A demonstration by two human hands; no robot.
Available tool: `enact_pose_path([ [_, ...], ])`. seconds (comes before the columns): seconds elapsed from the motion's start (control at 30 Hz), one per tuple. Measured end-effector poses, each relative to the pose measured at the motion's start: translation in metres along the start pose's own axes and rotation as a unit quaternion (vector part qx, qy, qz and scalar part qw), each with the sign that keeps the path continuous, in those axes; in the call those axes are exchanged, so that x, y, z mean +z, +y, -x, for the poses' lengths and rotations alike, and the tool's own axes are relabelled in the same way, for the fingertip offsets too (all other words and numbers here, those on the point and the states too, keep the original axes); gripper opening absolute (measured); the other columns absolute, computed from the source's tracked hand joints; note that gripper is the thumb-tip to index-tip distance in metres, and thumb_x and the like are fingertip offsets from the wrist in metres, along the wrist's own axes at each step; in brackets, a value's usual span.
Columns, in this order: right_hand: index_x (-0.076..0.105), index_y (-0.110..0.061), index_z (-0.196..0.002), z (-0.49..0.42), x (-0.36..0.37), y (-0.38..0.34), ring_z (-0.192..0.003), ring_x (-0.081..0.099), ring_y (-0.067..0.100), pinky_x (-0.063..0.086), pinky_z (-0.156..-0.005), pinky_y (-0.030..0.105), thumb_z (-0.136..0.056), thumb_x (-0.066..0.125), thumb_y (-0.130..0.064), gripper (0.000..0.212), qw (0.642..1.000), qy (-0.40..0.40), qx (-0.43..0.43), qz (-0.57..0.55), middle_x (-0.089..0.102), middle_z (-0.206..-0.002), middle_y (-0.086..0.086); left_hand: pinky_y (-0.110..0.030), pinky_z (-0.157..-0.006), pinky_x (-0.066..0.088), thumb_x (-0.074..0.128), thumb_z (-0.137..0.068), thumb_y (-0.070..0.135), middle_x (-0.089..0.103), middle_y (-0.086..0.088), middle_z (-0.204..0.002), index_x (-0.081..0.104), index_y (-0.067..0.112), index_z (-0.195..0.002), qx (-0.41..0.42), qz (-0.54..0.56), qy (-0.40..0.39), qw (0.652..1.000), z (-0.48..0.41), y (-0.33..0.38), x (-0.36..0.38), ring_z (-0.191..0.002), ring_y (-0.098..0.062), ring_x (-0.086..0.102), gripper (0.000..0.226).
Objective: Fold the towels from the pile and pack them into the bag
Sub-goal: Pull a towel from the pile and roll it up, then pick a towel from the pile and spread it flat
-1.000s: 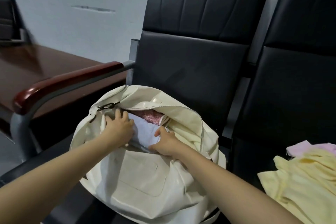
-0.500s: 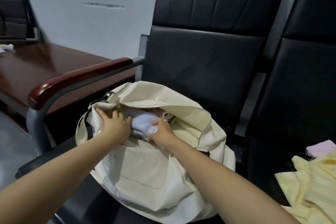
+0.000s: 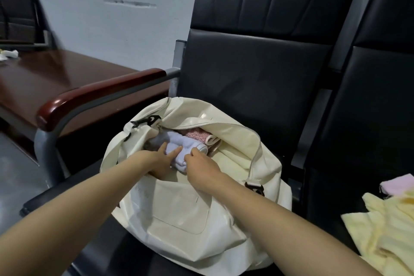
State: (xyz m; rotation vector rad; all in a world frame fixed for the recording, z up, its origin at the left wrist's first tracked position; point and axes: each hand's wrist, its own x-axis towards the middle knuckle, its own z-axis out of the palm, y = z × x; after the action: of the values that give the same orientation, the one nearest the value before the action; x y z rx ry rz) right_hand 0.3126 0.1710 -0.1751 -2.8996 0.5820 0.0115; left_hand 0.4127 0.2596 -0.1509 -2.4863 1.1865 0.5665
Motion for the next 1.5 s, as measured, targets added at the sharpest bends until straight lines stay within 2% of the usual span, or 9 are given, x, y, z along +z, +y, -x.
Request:
enact_pose_path([
  [0.17, 0.043, -0.01, -0.14, -0.006, -0.009, 0.01, -0.129, 0.042, 0.033, 0.041, -0.103, 0.04, -0.097, 0.045, -0.01, 0.044, 0.998, -0.055, 0.011, -0.037, 0.033, -0.145, 0.01, -0.044, -0.119, 0.011, 0.04, -0.099, 0.035, -0.025, -0.009, -0.157, -0.013, 0.039, -0.149, 0.021, 0.039, 0.028, 0.999, -0.012, -0.013, 0.0, -0.147, -0.036, -0.007, 0.073],
  [0.33, 0.06, -0.012, -0.123, 0.024, -0.042, 0.035, -0.116, 0.054, 0.031, 0.046, -0.096, 0.038, -0.093, 0.044, -0.01, 0.034, 0.991, -0.024, 0.033, -0.125, 0.058, -0.127, 0.012, -0.027, -0.102, 0.033, 0.043, -0.099, 0.018, 0.041, -0.009, -0.148, 0.04, 0.017, -0.144, 0.033, 0.095, 0.115, 0.988, 0.01, 0.005, -0.024, -0.132, -0.026, 0.041, 0.045],
  [0.5, 0.056, -0.019, -0.129, 0.107, -0.091, 0.086, -0.12, 0.05, 0.024, 0.043, -0.099, 0.035, -0.098, 0.038, -0.014, 0.036, 0.984, 0.073, 0.084, -0.14, 0.051, -0.133, 0.006, -0.035, -0.091, 0.044, 0.047, -0.094, 0.011, 0.064, -0.012, -0.12, 0.064, 0.007, -0.116, 0.109, 0.117, 0.241, 0.957, 0.054, 0.072, -0.047, -0.112, -0.032, 0.057, 0.028],
  [0.67, 0.056, -0.018, -0.13, 0.244, -0.134, 0.148, -0.122, 0.051, 0.021, 0.041, -0.1, 0.031, -0.098, 0.05, -0.022, 0.033, 0.972, 0.12, 0.164, -0.118, 0.052, -0.131, 0.003, -0.028, -0.088, 0.041, 0.05, -0.094, 0.017, 0.062, -0.002, -0.124, 0.062, 0.017, -0.121, 0.208, 0.173, 0.279, 0.921, 0.114, 0.176, -0.059, -0.116, -0.024, 0.054, 0.03],
  [0.8, 0.059, -0.018, -0.125, 0.365, -0.15, 0.195, -0.116, 0.053, 0.019, 0.039, -0.088, 0.025, -0.095, 0.054, -0.022, 0.031, 0.943, 0.177, 0.258, -0.117, 0.056, -0.128, 0.003, -0.031, -0.088, 0.047, 0.052, -0.094, 0.021, 0.064, -0.001, -0.119, 0.061, 0.017, -0.121, 0.299, 0.188, 0.233, 0.906, 0.167, 0.269, -0.053, -0.11, -0.022, 0.057, 0.029],
  [1.03, 0.058, -0.013, -0.126, 0.518, -0.132, 0.249, -0.116, 0.053, 0.025, 0.038, -0.093, 0.026, -0.093, 0.059, -0.02, 0.033, 0.908, 0.178, 0.358, -0.122, 0.054, -0.129, 0.011, -0.035, -0.094, 0.046, 0.056, -0.093, 0.026, 0.057, -0.001, -0.131, 0.059, 0.02, -0.124, 0.353, 0.207, 0.198, 0.891, 0.239, 0.387, -0.018, -0.115, -0.021, 0.054, 0.032],
  [1.2, 0.057, -0.011, -0.125, 0.541, -0.108, 0.255, -0.113, 0.052, 0.025, 0.036, -0.083, 0.022, -0.093, 0.057, -0.017, 0.032, 0.897, 0.191, 0.364, -0.163, 0.054, -0.127, 0.013, -0.029, -0.09, 0.044, 0.056, -0.093, 0.026, 0.057, -0.001, -0.13, 0.058, 0.017, -0.125, 0.327, 0.242, 0.217, 0.887, 0.255, 0.416, 0.016, -0.113, -0.018, 0.055, 0.033],
  [1.33, 0.059, -0.011, -0.124, 0.513, -0.078, 0.246, -0.114, 0.054, 0.023, 0.038, -0.087, 0.024, -0.092, 0.062, -0.026, 0.035, 0.893, 0.198, 0.35, -0.202, 0.055, -0.126, 0.009, -0.029, -0.085, 0.044, 0.055, -0.093, 0.027, 0.056, -0.002, -0.129, 0.055, 0.018, -0.128, 0.297, 0.262, 0.231, 0.889, 0.238, 0.415, 0.037, -0.111, -0.02, 0.055, 0.036],
  [1.5, 0.061, -0.01, -0.114, 0.467, -0.05, 0.251, -0.109, 0.055, 0.024, 0.039, -0.08, 0.029, -0.089, 0.062, -0.037, 0.037, 0.903, 0.176, 0.357, -0.162, 0.059, -0.115, 0.007, -0.028, -0.082, 0.041, 0.054, -0.092, 0.028, 0.053, -0.006, -0.125, 0.052, 0.017, -0.13, 0.292, 0.23, 0.193, 0.908, 0.202, 0.41, 0.057, -0.108, -0.022, 0.055, 0.039],
])
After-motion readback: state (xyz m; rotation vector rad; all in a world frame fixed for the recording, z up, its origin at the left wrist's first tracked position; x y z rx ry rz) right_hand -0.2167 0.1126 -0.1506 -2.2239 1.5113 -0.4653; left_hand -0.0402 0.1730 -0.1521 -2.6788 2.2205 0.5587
